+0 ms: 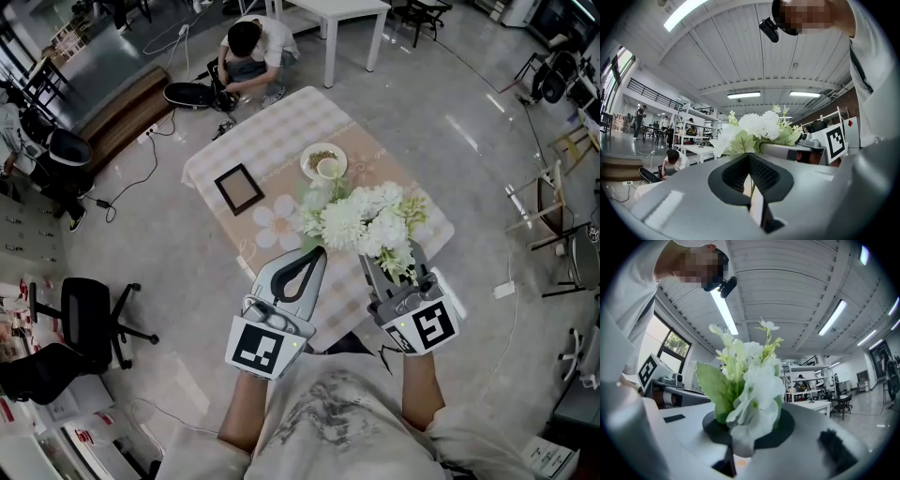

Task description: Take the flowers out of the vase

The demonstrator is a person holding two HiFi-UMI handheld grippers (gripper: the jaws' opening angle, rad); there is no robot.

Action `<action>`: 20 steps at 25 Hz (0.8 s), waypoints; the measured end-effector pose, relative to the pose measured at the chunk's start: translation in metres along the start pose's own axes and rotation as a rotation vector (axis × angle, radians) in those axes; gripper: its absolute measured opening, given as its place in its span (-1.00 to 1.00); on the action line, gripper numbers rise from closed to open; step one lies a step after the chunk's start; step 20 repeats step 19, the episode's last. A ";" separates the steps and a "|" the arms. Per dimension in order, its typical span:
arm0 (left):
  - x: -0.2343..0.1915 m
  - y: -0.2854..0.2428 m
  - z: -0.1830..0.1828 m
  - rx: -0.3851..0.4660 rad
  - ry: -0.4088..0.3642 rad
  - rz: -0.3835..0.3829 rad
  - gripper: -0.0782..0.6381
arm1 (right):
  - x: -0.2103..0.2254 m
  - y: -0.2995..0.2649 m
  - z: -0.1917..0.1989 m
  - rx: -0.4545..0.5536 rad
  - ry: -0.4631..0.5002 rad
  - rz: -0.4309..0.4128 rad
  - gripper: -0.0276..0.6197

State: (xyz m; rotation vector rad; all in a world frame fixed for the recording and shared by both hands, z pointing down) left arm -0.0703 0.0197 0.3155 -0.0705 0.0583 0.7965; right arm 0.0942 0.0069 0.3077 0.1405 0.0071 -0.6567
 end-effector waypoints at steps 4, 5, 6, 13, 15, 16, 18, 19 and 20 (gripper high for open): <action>-0.001 0.003 -0.001 0.002 0.001 -0.001 -0.76 | -0.003 0.000 -0.001 -0.004 0.001 0.002 -0.71; -0.001 0.003 -0.002 0.003 0.001 0.000 -0.76 | -0.003 -0.001 -0.001 -0.005 0.001 0.002 -0.71; -0.002 0.003 -0.002 0.003 0.001 0.000 -0.76 | -0.003 -0.001 -0.002 -0.006 0.001 0.002 -0.71; -0.005 0.002 0.001 -0.003 -0.009 0.003 -0.76 | -0.003 -0.002 -0.001 -0.011 0.003 0.007 -0.72; -0.005 0.002 -0.001 0.001 0.003 0.004 -0.76 | -0.003 -0.002 -0.001 -0.010 0.002 0.007 -0.72; -0.005 0.001 -0.001 0.001 0.005 0.005 -0.76 | -0.003 -0.003 -0.001 -0.010 0.002 0.007 -0.72; -0.005 0.001 -0.001 0.001 0.004 0.006 -0.76 | -0.003 -0.003 -0.001 -0.011 0.001 0.007 -0.72; -0.005 0.000 -0.001 0.001 0.004 0.006 -0.76 | -0.003 -0.003 -0.001 -0.011 0.001 0.007 -0.72; -0.005 0.000 -0.001 0.001 0.004 0.006 -0.76 | -0.003 -0.003 -0.001 -0.011 0.001 0.007 -0.72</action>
Point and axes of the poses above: the fingertips, and each gripper's own axes: y backward along the fingers, x to its right, z out of its underside, the point moved 8 cm from there along y, backward along the fingers, and after that the axes turned 2 degrees about z, right-handed, at the moved point
